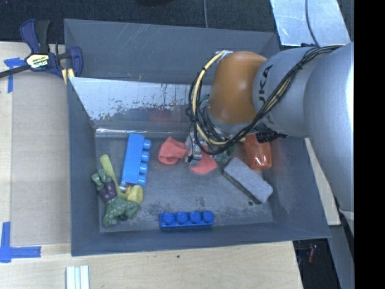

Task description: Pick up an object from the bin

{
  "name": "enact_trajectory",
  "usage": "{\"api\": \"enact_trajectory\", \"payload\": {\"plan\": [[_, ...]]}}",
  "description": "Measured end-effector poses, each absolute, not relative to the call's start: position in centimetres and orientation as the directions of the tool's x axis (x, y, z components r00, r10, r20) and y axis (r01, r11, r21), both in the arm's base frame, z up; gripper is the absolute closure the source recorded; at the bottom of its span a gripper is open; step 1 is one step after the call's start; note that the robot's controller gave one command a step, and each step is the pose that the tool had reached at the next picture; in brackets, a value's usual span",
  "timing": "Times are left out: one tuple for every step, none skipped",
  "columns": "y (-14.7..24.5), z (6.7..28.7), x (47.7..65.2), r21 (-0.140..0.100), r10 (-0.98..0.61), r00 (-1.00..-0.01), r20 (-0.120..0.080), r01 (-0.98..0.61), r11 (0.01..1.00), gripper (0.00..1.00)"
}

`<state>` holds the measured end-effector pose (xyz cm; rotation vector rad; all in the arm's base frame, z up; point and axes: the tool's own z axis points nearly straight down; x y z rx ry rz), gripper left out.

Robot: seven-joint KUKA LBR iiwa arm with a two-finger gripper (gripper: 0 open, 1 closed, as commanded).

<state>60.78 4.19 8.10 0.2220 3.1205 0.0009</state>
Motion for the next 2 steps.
{"api": "enact_trajectory", "payload": {"plan": [[4.2, 8.1, 60.8, 0.001, 0.141, -0.99, -0.013, 0.141, 0.99, 1.0], [4.2, 14.5, 60.3, 0.0, 0.115, -0.993, -0.009, 0.115, 0.993, 1.0]]}}
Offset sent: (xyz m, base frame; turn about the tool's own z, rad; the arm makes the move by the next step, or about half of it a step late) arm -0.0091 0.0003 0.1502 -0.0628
